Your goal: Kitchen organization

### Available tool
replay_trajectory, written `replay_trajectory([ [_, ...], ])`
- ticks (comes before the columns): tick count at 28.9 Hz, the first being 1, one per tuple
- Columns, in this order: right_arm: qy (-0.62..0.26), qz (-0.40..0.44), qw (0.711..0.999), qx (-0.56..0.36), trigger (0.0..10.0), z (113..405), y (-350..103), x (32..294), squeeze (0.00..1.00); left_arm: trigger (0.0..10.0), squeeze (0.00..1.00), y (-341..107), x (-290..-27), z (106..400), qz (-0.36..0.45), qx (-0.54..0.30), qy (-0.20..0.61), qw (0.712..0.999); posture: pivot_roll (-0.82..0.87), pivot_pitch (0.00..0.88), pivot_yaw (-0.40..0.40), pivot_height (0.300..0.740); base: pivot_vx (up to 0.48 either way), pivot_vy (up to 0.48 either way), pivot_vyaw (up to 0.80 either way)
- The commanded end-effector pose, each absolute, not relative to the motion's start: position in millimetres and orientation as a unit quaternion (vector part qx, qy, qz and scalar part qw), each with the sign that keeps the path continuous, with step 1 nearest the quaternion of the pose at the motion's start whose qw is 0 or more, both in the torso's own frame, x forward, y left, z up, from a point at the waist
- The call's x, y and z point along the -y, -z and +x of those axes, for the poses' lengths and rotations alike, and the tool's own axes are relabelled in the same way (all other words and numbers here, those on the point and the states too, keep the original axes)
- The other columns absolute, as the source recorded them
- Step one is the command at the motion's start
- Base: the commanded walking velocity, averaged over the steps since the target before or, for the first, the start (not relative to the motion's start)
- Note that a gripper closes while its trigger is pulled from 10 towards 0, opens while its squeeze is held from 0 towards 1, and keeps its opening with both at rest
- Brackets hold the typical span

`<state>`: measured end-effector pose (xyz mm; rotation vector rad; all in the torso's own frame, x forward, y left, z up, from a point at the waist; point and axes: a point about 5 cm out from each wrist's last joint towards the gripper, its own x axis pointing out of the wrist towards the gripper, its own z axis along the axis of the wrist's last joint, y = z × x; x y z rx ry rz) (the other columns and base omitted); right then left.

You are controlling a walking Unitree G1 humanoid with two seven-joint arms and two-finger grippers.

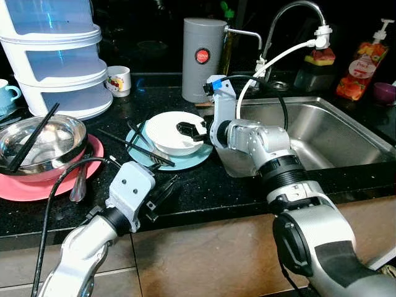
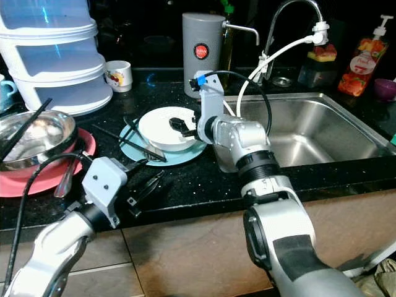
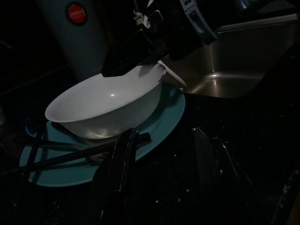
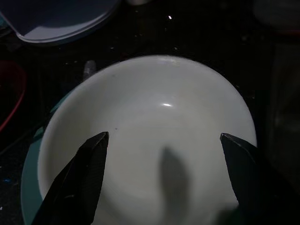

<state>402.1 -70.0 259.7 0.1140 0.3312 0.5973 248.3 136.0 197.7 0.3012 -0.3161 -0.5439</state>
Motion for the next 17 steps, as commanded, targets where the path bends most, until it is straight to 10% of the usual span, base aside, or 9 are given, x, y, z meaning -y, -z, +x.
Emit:
replay_trajectory([
  [1, -0.289, 0.075, 0.938, -0.179, 10.0, 402.1, -257.4, 70.1, 0.00, 10.0, 0.00, -196.2, -134.6, 248.9, 0.155, 0.151, 0.273, 0.937, 0.05, 0.015, -0.060, 0.740, 0.000, 0.000, 0.00],
  [4, -0.282, 0.084, 0.937, -0.188, 9.8, 402.6, -254.6, 71.6, 0.00, 10.0, 0.00, -196.5, -134.3, 248.9, 0.156, 0.151, 0.274, 0.937, 0.05, 0.017, -0.059, 0.740, 0.000, 0.000, 0.00],
  [5, -0.279, 0.096, 0.935, -0.199, 3.7, 403.0, -251.6, 75.0, 0.00, 10.0, 0.00, -196.5, -131.6, 249.5, 0.156, 0.151, 0.275, 0.936, 0.04, 0.019, -0.058, 0.740, 0.000, 0.000, 0.00],
  [6, -0.276, 0.101, 0.934, -0.203, 2.2, 403.2, -250.4, 76.1, 0.00, 10.0, 0.00, -196.5, -130.7, 249.9, 0.156, 0.151, 0.276, 0.936, 0.04, 0.019, -0.058, 0.740, 0.000, 0.000, 0.00],
  [17, -0.270, 0.129, 0.931, -0.211, 1.3, 402.1, -252.5, 73.4, 0.00, 10.0, 0.00, -200.5, -131.9, 250.4, 0.158, 0.153, 0.288, 0.932, 0.04, 0.063, -0.033, 0.740, 0.000, 0.000, 0.00],
])
